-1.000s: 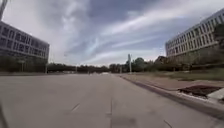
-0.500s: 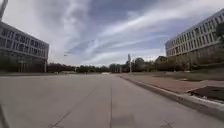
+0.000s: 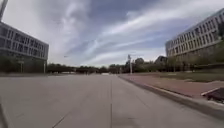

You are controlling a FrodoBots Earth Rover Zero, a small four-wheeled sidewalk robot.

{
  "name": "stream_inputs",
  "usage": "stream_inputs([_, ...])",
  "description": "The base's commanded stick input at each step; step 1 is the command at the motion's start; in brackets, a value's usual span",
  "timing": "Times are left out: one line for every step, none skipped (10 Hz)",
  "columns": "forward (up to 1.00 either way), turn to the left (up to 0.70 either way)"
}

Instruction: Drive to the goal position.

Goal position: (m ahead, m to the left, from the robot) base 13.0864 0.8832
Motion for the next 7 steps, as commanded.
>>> stream_inputs([1.00,0.00])
stream_inputs([1.00,0.00])
stream_inputs([1.00,0.00])
stream_inputs([1.00,0.00])
stream_inputs([1.00,0.00])
stream_inputs([1.00,0.00])
stream_inputs([1.00,0.00])
